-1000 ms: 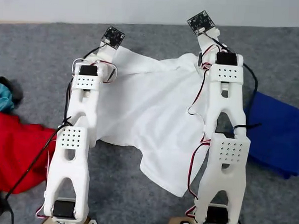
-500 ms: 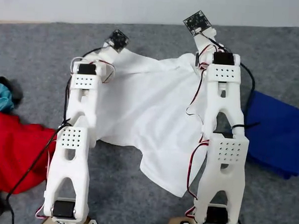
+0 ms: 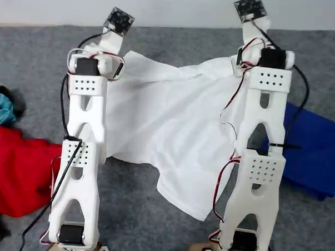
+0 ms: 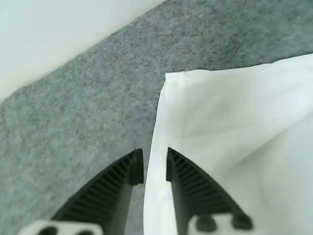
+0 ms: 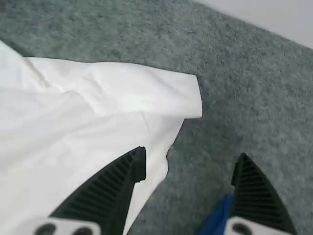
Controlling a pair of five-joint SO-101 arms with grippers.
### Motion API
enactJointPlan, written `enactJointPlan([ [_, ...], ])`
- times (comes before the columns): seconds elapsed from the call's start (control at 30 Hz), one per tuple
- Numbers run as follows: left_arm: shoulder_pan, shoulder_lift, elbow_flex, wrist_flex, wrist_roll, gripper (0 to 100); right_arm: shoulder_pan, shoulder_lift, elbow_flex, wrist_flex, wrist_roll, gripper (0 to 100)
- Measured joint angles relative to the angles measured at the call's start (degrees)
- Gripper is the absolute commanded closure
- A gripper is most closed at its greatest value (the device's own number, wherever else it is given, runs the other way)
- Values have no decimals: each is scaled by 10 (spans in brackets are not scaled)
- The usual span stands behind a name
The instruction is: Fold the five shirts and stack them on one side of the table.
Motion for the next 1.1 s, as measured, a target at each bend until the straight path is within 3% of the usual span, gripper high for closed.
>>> enactJointPlan([
  [0.23,-3,-69,0,155,20,910,0,-1,-110,155,0,710],
  [0.43,-34,-113,0,171,68,908,10,-33,-86,156,0,759],
  [0.53,-40,-138,0,173,73,909,8,-101,4,156,0,805],
  [0.73,-61,-256,107,173,73,909,5,-297,282,156,0,794],
  [1.1,-115,-559,598,173,26,909,-43,-635,744,156,106,795],
])
